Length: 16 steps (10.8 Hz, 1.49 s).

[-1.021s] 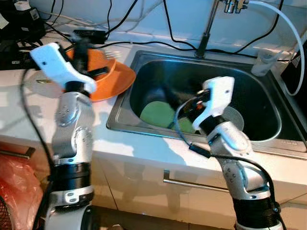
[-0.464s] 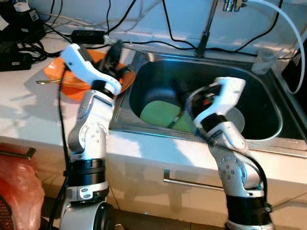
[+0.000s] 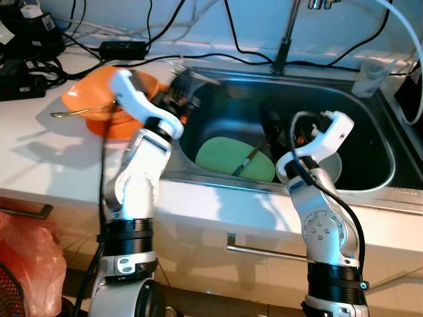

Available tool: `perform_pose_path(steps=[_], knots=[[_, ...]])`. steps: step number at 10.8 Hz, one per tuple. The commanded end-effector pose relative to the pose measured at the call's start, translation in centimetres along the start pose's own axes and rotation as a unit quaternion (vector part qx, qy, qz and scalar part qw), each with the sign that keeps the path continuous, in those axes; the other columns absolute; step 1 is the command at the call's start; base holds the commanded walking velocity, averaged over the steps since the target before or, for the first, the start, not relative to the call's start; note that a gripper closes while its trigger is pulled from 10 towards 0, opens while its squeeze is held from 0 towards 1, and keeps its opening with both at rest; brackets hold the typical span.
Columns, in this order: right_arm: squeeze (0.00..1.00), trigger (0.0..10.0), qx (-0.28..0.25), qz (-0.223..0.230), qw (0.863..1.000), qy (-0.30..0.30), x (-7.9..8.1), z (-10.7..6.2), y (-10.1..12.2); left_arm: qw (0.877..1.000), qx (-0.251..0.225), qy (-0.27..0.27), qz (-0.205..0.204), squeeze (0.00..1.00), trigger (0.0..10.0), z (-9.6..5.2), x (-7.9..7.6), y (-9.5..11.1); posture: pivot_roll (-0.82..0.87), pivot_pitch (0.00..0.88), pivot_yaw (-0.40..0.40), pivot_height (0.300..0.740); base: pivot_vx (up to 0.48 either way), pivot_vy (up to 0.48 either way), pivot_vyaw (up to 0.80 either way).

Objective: Kitchen organization

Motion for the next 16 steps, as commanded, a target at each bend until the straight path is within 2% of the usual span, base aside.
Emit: perform_pose_path(steps=[1, 3, 7, 10, 13, 16], knots=[[0.0, 10.0, -0.002, 0.06, 0.998, 0.018, 1.7, 0.7, -0.4, 1.0, 0.023, -0.013, -0.008, 0.0, 0.0, 0.1, -0.4, -1.0, 0.0, 0.072, 0.048, 0.74, 0.0, 0.0, 0.0], [0.0, 10.0, 0.004, 0.086, 0.996, 0.037, 2.6, 1.2, -0.6, 0.999, 0.03, -0.013, -0.024, 0.0, 0.0, 0.1, -0.4, -1.4, 0.0, 0.073, 0.05, 0.74, 0.0, 0.0, 0.0], [0.0, 10.0, 0.011, 0.173, 0.982, 0.071, 4.4, 2.8, -1.5, 0.99, 0.057, -0.053, -0.121, 0.0, 0.0, 0.7, -3.2, -3.0, 0.0, 0.086, 0.054, 0.74, 0.0, 0.0, 0.0], [0.0, 10.0, -0.013, 0.202, 0.975, 0.089, 4.8, 3.7, -0.5, 0.984, 0.078, -0.077, -0.139, 0.0, 0.0, 0.5, -4.5, -3.7, 0.01, 0.095, 0.044, 0.74, 0.0, 0.0, 0.0], [0.0, 10.0, -0.029, 0.205, 0.973, 0.1, 4.8, 4.4, 0.4, 0.983, 0.087, -0.078, -0.142, 0.0, 0.0, -0.1, -4.2, -4.3, 0.01, 0.091, 0.019, 0.74, 0.0, 0.0, 0.0], [0.0, 10.0, -0.041, 0.205, 0.972, 0.106, 4.9, 4.9, 1.0, 0.98, 0.095, -0.09, -0.151, 0.0, 0.0, -0.3, -5.0, -4.9, 0.01, 0.091, 0.016, 0.74, 0.0, 0.0, 0.0]])
Point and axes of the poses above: a point about 5 cm out from each wrist's last joint towards the gripper, its own z axis pointing out of the wrist towards the gripper, its own y axis along the axis of the wrist's last joint, x = y × z, the point moved 4 cm from there along z, pointing out of the wrist towards the gripper, and after that the axes turned 8 degrees about -z, right-handed, at the moved point
